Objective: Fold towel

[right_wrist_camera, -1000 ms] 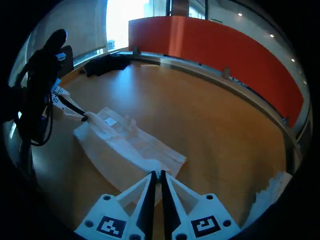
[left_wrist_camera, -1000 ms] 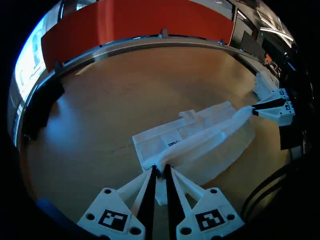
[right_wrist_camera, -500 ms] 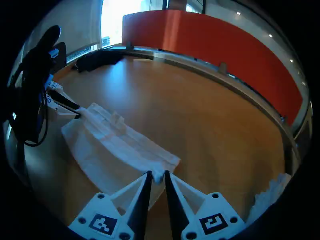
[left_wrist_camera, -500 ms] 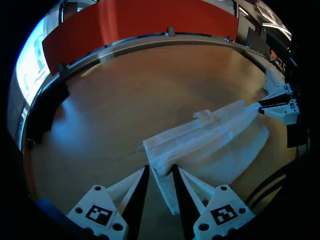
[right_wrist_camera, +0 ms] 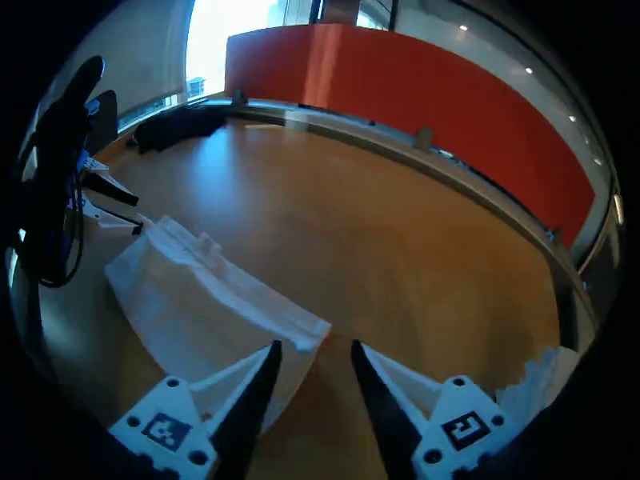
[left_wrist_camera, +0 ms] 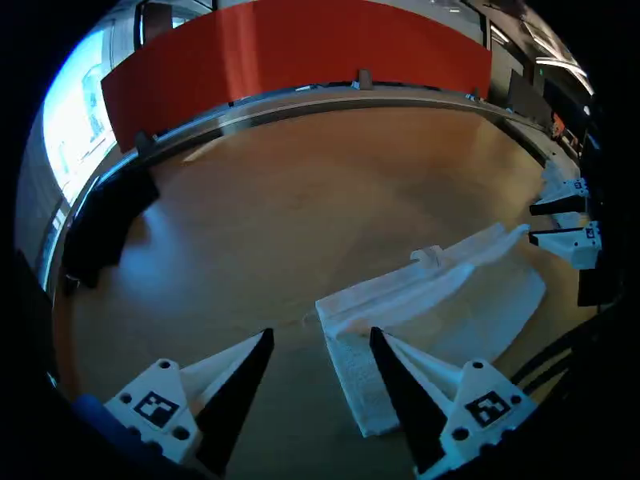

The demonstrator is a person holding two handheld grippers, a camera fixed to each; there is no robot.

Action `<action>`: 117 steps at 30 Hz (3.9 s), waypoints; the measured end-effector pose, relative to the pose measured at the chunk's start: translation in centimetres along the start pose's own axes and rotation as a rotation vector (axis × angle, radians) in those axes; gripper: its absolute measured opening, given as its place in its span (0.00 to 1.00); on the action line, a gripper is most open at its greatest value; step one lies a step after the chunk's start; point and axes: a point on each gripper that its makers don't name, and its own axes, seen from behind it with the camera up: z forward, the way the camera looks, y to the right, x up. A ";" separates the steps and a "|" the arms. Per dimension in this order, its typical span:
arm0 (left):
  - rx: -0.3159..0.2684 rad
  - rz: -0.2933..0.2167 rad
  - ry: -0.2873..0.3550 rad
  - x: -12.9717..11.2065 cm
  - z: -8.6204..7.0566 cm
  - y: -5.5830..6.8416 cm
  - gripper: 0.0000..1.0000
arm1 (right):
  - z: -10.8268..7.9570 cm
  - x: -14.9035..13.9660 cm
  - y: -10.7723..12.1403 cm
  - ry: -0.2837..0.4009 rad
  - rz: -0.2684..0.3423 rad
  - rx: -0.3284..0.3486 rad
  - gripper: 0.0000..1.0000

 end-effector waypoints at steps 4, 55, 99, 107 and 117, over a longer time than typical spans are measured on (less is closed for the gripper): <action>0.012 -0.020 0.003 -0.2 -0.3 -0.6 0.99 | -0.3 -0.1 0.1 0.008 0.006 -0.003 0.86; 0.072 -0.190 0.010 -8.9 -11.5 -0.1 0.99 | -5.5 -3.5 -4.7 0.018 -0.076 0.112 0.87; 0.115 -0.245 -0.009 -12.3 -15.0 -0.9 0.98 | -3.2 -8.3 -4.7 -0.107 -0.075 0.205 0.12; 0.115 -0.248 -0.007 -12.3 -15.1 -1.0 0.98 | -4.8 -5.4 -4.6 -0.041 -0.081 0.184 0.11; 0.114 -0.246 0.006 -11.6 -15.2 -1.0 0.98 | -7.8 0.2 -4.1 0.061 -0.131 0.150 0.10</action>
